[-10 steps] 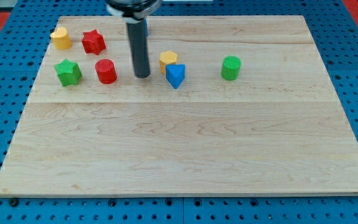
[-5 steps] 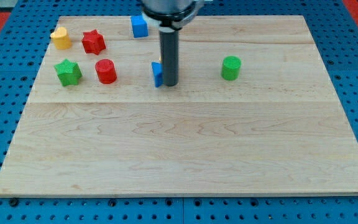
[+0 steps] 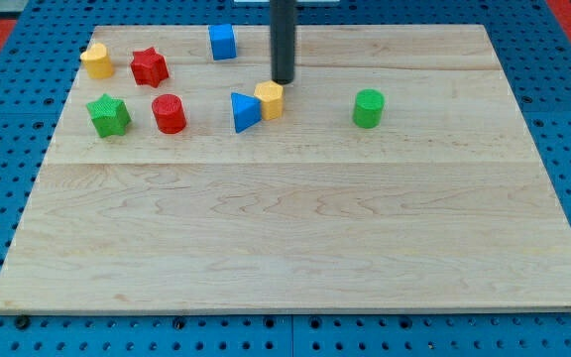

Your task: Arrange the hexagon triangle and green circle in a horizontal line

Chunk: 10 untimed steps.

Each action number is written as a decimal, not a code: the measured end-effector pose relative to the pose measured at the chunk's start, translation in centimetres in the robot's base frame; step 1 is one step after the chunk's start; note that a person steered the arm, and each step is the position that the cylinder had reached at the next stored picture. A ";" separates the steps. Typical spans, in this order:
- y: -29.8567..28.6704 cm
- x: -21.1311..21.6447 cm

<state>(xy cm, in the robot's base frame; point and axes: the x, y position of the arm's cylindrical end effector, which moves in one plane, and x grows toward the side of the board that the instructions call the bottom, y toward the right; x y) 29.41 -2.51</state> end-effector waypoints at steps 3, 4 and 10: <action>6.9 6.2; 8.9 1.1; 16.1 11.3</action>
